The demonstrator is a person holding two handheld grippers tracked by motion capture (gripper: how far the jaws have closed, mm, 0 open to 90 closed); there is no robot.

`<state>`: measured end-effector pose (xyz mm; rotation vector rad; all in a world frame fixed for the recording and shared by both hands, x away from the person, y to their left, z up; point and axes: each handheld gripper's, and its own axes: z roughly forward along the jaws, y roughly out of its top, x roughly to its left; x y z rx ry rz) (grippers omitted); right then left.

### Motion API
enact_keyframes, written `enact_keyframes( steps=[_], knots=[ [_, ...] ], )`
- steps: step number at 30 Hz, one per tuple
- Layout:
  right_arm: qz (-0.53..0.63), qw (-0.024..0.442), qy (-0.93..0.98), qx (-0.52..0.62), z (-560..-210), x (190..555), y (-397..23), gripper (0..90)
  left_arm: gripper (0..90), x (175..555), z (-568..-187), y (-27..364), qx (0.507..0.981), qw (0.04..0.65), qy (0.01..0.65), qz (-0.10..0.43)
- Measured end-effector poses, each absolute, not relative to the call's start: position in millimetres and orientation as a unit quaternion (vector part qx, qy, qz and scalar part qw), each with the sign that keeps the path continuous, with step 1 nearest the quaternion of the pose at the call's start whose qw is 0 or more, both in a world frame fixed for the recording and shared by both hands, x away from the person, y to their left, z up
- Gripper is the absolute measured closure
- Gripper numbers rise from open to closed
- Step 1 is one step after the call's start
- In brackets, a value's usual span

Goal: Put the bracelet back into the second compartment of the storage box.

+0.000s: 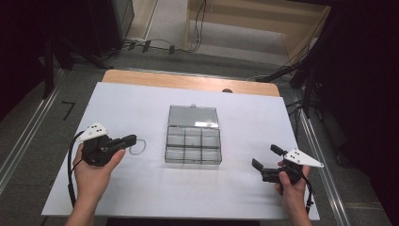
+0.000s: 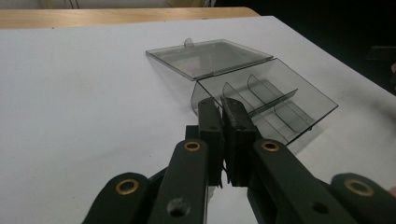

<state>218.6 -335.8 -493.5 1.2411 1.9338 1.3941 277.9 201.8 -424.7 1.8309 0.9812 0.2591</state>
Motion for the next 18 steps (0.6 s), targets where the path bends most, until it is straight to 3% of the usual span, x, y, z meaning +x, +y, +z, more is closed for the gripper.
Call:
enact_keyframes(
  steps=[18],
  knots=[
    [0.507,0.222,0.699,0.452,-495,217,-336,0.0,87.0,284,-412,179,0.762,0.512,0.382,0.104]
  ],
)
